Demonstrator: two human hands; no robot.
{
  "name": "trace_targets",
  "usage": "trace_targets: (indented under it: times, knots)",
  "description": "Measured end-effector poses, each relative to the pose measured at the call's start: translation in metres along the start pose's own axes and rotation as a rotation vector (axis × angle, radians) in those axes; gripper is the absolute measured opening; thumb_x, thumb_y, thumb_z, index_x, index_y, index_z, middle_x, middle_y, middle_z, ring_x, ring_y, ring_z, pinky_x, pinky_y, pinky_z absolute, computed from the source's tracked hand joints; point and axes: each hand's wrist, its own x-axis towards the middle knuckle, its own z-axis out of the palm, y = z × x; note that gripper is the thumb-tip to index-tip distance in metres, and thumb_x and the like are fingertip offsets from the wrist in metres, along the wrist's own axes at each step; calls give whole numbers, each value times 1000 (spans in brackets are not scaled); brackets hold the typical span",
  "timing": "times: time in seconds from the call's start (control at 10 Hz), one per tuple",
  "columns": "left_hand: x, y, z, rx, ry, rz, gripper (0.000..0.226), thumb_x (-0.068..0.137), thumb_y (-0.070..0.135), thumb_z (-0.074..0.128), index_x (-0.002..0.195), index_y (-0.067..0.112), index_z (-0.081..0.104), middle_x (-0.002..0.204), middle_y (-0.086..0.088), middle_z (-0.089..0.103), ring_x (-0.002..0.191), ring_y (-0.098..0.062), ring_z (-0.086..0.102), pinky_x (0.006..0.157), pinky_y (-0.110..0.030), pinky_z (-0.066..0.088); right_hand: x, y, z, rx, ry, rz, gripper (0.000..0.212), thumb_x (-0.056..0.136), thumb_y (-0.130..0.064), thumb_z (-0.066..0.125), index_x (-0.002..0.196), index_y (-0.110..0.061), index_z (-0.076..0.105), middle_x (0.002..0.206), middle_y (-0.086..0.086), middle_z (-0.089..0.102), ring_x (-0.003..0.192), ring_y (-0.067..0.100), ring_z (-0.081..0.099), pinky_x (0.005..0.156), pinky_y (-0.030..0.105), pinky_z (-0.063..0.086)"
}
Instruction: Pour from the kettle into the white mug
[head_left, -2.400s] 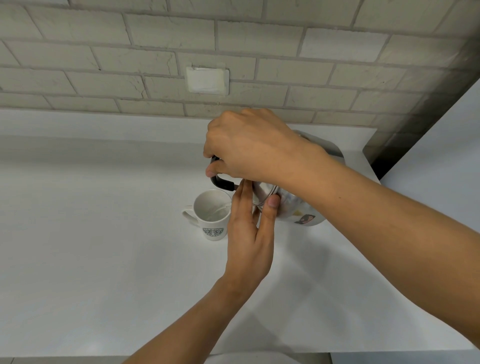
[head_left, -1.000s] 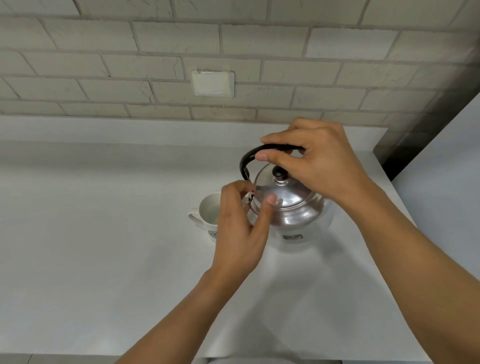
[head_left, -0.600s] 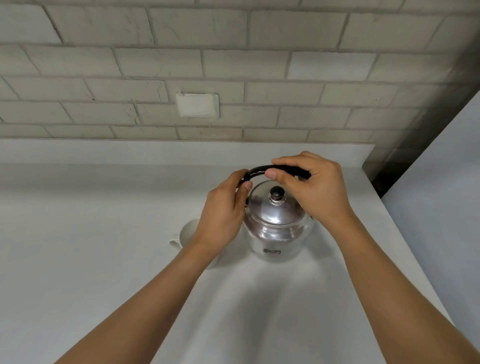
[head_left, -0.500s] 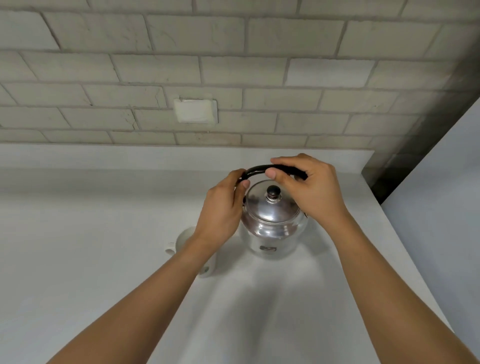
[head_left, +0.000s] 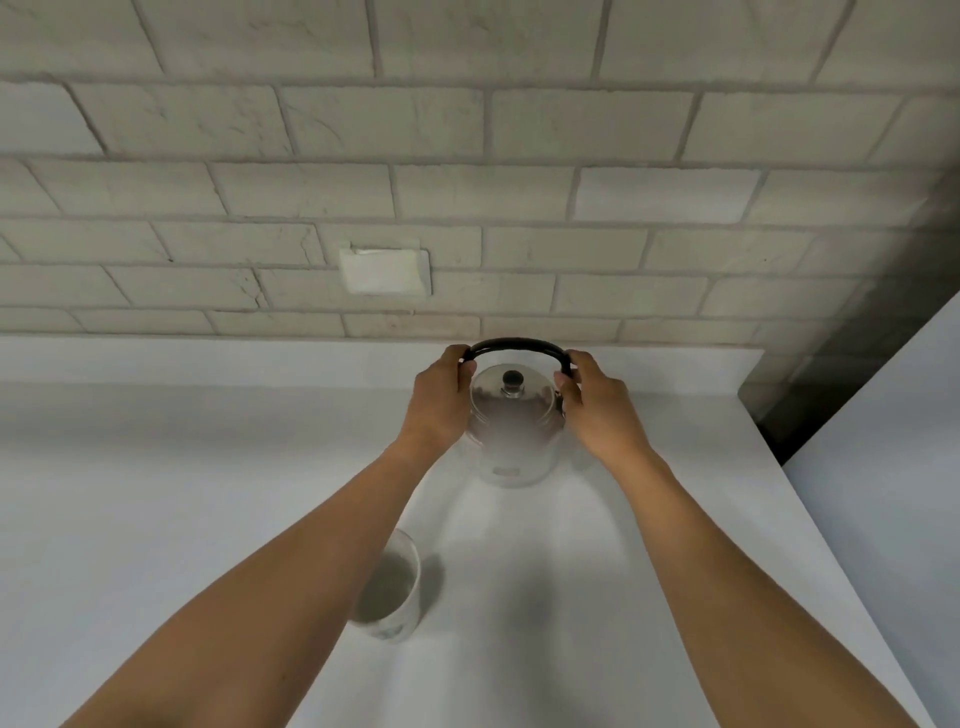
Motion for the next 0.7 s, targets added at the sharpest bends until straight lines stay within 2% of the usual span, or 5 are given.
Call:
trace_targets:
  times: [0.2,0.4,0.5,0.6,0.7]
  knots:
    - [17,-14,16,10,-22,-10,26,113,18,43,128,7,61,85,4,62,75,-13,58,65,-18,42,18,16,12,44,7,8,30,110,-28,47,137,-20,55,111,10,74,93,30,71,76,33,52]
    - [28,-20,22,-38,-36,-59,27,113,18,39,130,8,57,98,-4,65,88,-23,60,68,-21,43,24,21,21,89,-3,19,33,109,-22,48,142,-21,54,127,8,73,110,29,71,86,28,50]
    - [32,-23,22,-64,-55,-72,29,114,21,38,134,9,54,102,-5,65,95,-28,62,73,-30,42,26,21,22,114,-16,29,36,109,-20,48,144,-24,52,129,8,72,116,28,69,94,33,53]
    - [31,-23,18,-66,-104,-97,36,114,26,41,146,13,49,125,-10,66,120,-34,64,92,-35,48,20,20,15,133,-89,44,44,108,-22,51,150,-33,46,139,3,65,129,21,62,100,30,48]
    - [26,-23,16,-27,-81,-89,55,111,29,51,160,14,35,156,-16,49,146,-33,48,110,-32,38,11,19,12,154,-49,43,49,105,-22,59,151,-28,45,146,-1,60,131,19,59,99,23,42]
